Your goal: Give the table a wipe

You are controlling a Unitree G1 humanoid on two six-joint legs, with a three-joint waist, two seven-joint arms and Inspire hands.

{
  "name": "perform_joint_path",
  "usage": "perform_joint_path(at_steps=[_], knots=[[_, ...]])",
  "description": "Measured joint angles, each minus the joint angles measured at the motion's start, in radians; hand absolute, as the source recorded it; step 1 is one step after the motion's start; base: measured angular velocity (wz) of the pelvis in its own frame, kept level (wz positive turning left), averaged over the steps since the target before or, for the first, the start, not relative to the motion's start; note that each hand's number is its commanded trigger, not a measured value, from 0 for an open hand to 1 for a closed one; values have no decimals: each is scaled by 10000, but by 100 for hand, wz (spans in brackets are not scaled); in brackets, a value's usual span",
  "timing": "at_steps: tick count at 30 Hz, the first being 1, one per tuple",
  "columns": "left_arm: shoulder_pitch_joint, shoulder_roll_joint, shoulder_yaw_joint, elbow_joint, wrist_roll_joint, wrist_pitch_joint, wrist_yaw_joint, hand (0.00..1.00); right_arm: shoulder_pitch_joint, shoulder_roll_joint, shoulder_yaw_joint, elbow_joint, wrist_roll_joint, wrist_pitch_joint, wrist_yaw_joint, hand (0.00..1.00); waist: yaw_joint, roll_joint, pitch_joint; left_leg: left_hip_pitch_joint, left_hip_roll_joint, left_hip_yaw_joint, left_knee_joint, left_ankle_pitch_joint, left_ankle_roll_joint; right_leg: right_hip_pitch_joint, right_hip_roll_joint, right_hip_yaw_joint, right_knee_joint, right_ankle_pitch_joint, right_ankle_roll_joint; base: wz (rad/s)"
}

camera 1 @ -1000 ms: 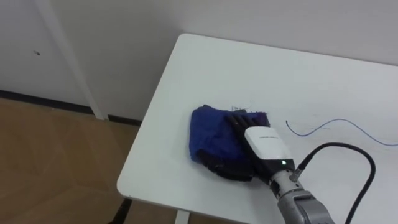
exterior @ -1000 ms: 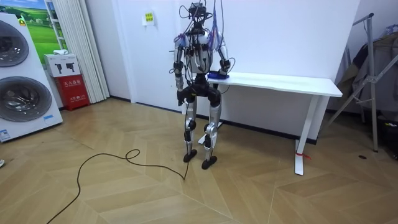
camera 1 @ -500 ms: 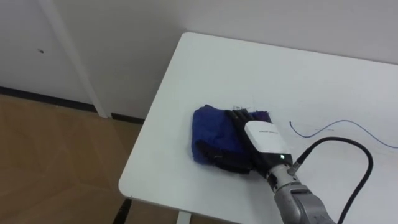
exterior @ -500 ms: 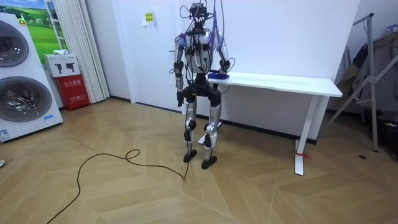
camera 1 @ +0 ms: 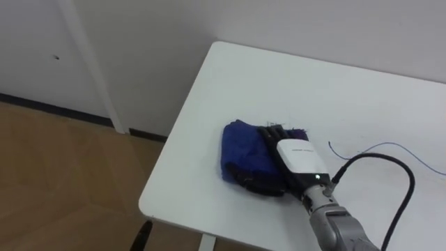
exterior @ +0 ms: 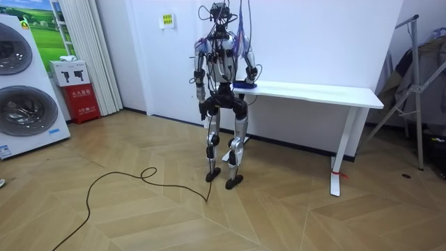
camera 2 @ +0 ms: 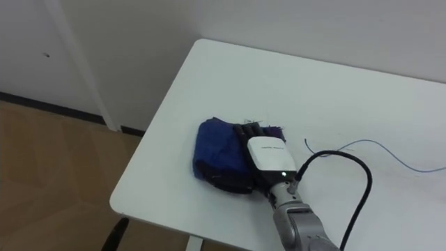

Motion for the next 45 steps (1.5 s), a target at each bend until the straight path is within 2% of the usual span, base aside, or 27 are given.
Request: perform_joint_path(at_steps=[9, 10, 11, 16, 20, 24, 27, 34, 40, 45], knots=[[-12, -1, -6, 179, 35, 177, -98, 0, -23, 13, 55, 469, -835, 113, -339, 1, -1, -70, 8, -3, -115, -17, 10, 12, 44, 25, -44, -46, 1, 1, 6, 0], [-9, 1, -8, 179, 21, 183, -75, 0, -22, 16, 57, 492, -840, 113, -381, 71, -1, -70, 8, -3, -120, -24, 9, 15, 50, 27, -48, -51, 1, 2, 9, 0], [-6, 0, -10, 179, -13, 184, 22, 0, -20, 16, 67, 558, -843, 113, -474, 100, -1, -70, 9, -3, -124, -39, 8, 19, 57, 31, -54, -63, 0, 5, 14, 4], [7, -4, 0, 178, -29, 180, 352, 0, -19, 17, 36, 571, -921, 104, -789, 100, -7, -71, 4, 19, -122, -46, 1, 28, 70, 36, -55, -25, -1, 10, 23, 1], [35, -2, 36, 175, -44, 139, 469, 0, -215, 21, -292, 461, -908, -117, -1086, 100, -38, -103, -15, 27, -130, -109, 6, 28, 70, 74, -52, -45, -5, 10, 23, 4], [82, -11, 180, 175, -18, 134, 462, 0, -249, 22, -482, 477, -891, -164, -1401, 100, -27, -132, -22, 75, -134, -122, -8, 31, 74, 119, -56, -82, -8, 11, 25, 2], [103, -5, 305, 148, -29, 131, 456, 0, -139, 27, -616, 444, -820, -381, -1439, 100, -49, -181, -15, 162, -139, -150, -31, 29, 77, 223, -59, -137, -19, 5, 35, 3], [102, -8, 303, 136, -30, 112, 442, 0, -137, 29, -728, 395, -696, -417, -1352, 100, -56, -277, -48, 168, -145, -231, -14, 30, 80, 251, -77, -192, -16, -3, 48, 1], [102, -5, 304, 13, 52, 111, 232, 0, -120, 28, -813, 123, -742, -398, -947, 100, -102, -207, -31, 168, -143, -216, 4, 31, 81, 247, -78, -165, -12, -3, 49, 0], [92, -13, 218, 10, -67, 110, 249, 0, -123, 30, -784, 107, -135, -351, -845, 100, -124, -103, -33, 182, -130, -230, 9, 32, 83, 240, -81, -160, -11, -3, 49, 0]])
